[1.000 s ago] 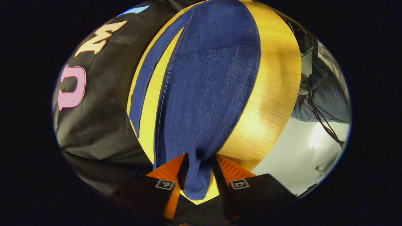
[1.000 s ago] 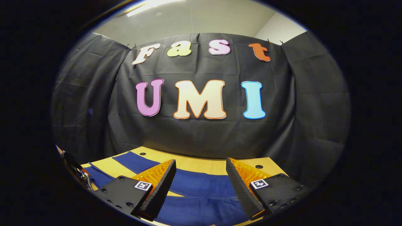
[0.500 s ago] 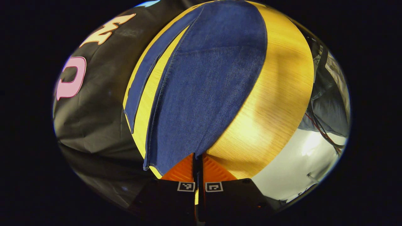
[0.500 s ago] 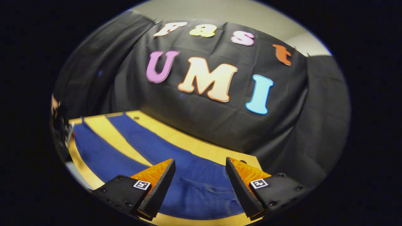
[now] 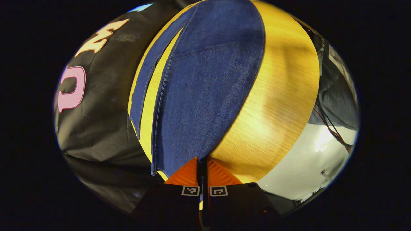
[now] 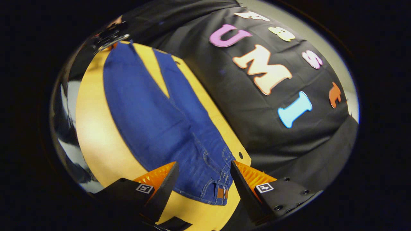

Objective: Grasp the waist and the cuffs of the jeans and fold them to make the two legs overlap; first hold the waist and fold one-third of the jeans toward the cuffs, then hold the cuffs and fold the remaining one-third in the same direction to finish folding.

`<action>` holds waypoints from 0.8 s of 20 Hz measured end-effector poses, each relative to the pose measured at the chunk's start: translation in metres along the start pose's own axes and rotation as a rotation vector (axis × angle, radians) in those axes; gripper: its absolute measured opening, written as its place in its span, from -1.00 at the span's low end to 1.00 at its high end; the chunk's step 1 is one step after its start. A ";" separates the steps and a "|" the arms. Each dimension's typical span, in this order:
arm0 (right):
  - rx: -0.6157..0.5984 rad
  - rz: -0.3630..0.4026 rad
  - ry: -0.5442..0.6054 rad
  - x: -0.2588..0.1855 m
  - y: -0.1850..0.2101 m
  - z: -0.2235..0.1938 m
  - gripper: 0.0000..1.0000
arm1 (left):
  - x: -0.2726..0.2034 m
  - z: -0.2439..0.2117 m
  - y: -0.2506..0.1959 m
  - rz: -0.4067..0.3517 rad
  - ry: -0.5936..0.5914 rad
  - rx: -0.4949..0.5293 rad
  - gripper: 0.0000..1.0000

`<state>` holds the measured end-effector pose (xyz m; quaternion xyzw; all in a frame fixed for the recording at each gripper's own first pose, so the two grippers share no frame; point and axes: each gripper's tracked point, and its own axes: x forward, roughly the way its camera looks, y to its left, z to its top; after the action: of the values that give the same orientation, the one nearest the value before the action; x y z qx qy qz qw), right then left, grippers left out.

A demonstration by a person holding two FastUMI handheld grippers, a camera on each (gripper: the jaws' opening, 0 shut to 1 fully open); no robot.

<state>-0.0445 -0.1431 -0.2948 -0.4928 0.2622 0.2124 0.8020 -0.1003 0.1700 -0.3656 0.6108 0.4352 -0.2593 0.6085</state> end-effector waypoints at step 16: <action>-0.328 0.172 0.211 0.054 0.044 -0.111 -0.14 | 0.000 0.000 -0.001 0.004 0.030 -0.031 -1.00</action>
<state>-0.0525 -0.2202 -0.4009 -0.6122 0.3476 0.2670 0.6581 -0.1010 0.1698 -0.3666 0.6059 0.4470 -0.2421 0.6120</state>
